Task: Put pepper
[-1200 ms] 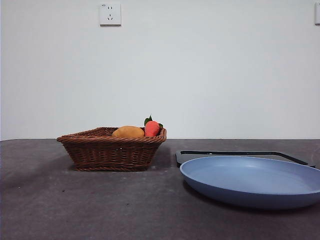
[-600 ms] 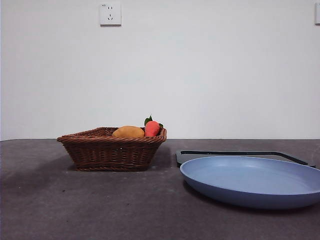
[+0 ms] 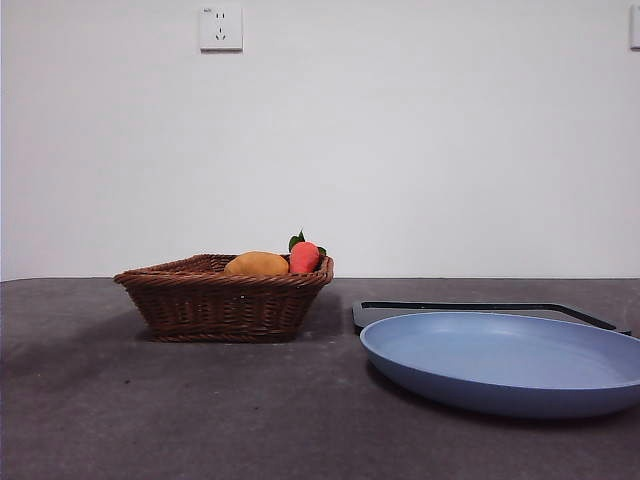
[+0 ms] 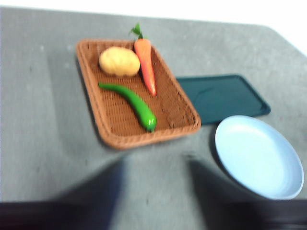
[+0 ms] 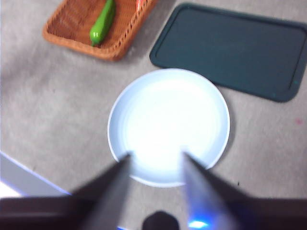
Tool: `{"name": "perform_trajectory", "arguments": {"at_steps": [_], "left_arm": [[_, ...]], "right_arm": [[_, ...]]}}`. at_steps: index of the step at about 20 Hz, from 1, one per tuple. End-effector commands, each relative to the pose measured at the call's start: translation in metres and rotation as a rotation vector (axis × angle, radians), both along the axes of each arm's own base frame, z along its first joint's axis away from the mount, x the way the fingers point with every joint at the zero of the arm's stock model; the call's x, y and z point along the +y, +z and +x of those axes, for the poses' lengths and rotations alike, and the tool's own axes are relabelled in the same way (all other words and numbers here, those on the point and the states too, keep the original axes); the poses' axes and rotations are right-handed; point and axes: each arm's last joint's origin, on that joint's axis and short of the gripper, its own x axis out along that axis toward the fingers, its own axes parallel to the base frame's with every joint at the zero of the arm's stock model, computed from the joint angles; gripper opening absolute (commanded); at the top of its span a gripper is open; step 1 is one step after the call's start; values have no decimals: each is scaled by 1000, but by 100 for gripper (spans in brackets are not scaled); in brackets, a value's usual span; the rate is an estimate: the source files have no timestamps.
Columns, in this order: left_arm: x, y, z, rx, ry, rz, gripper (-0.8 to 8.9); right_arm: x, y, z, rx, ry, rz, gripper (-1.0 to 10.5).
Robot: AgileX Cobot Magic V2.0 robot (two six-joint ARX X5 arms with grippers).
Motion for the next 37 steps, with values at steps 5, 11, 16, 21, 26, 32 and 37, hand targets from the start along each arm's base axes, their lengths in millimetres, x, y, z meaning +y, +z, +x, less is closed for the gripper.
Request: {"name": "perform_trajectory", "arguments": {"at_steps": [5,11,16,21,26,32,37], "left_arm": [[-2,9,0,-47,-53,-28,363],[-2,9,-1,-45,-72,-35,363],[-2,9,-1,-44,-73,-35,363],[-2,9,-1,-44,-75,-36,363],[-2,9,-1,-44,-75,-36,363],[-2,9,-1,-44,-75,-36,363],[-2,9,-1,-44,-74,-36,363]], "right_arm": [[2,2,7,21,-14,11,298],[7,-17,40,161,-64,-60,297],[17,-49,87,307,-71,-109,297],[24,-83,123,398,-75,-140,297],[26,-108,143,439,-96,-224,297],[22,-127,157,473,-112,-232,286],[19,-141,166,498,-118,-230,271]]}}
